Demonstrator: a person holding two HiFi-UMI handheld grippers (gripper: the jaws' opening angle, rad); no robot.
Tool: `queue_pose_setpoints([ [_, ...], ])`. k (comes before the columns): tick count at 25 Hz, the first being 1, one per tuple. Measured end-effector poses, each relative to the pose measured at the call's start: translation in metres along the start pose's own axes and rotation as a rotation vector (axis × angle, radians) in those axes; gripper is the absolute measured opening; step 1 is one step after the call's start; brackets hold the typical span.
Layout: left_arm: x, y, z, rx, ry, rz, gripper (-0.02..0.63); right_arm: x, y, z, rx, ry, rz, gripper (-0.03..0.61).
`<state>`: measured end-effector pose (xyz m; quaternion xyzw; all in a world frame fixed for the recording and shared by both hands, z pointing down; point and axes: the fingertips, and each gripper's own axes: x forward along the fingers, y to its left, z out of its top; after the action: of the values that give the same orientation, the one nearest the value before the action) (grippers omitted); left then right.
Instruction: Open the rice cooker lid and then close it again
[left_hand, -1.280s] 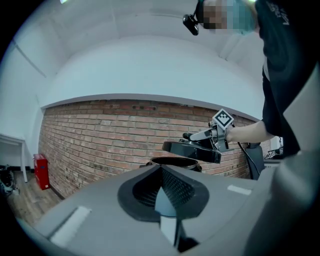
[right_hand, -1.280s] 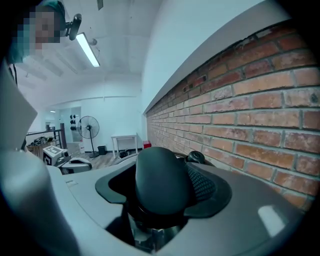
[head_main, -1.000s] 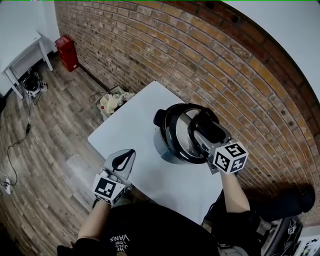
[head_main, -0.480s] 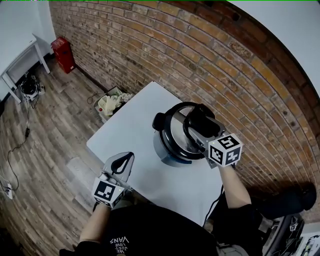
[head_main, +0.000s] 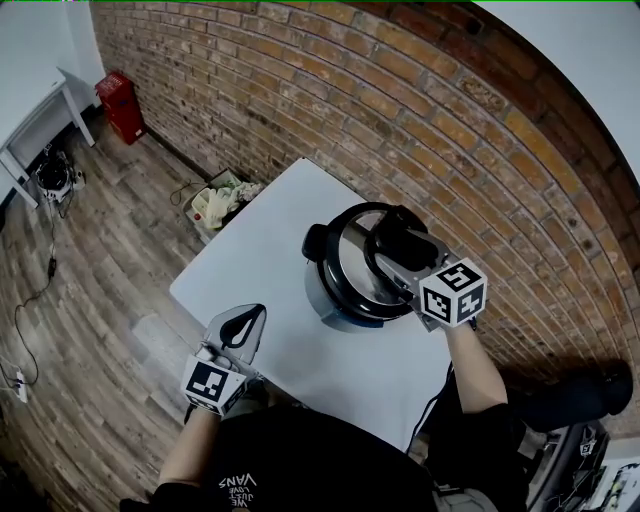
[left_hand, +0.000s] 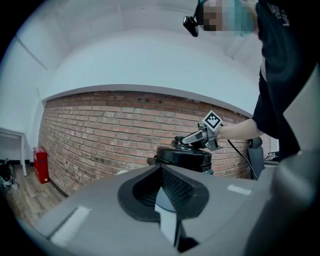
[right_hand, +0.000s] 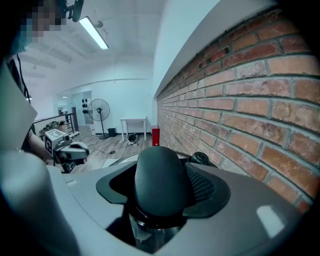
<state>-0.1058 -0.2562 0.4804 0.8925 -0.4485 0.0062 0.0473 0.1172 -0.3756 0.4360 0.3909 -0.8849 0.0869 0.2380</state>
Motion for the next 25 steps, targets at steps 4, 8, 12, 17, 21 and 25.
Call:
queue_pose_setpoints([
  [4,0.002,-0.003,-0.005,-0.002,0.017,-0.014,0.002,0.002,0.000,0.000,0.014,0.024,0.004,0.299],
  [8,0.003,0.002,-0.003,-0.014,0.029,-0.006,0.002,0.010,-0.002,-0.005,0.060,0.053,-0.094,0.296],
  [12,0.004,0.004,-0.003,-0.020,0.026,-0.006,0.002,0.013,-0.003,-0.007,0.059,0.059,-0.096,0.295],
  [17,0.006,0.001,-0.005,-0.017,0.044,-0.024,0.002,0.012,0.000,-0.007,0.048,0.053,-0.089,0.291],
  [21,0.010,-0.003,-0.009,-0.003,0.040,-0.043,0.002,0.013,-0.001,-0.007,0.054,0.058,-0.119,0.295],
  [25,0.011,-0.004,-0.010,-0.002,0.040,-0.052,0.002,0.014,-0.003,-0.008,0.047,0.055,-0.136,0.295],
])
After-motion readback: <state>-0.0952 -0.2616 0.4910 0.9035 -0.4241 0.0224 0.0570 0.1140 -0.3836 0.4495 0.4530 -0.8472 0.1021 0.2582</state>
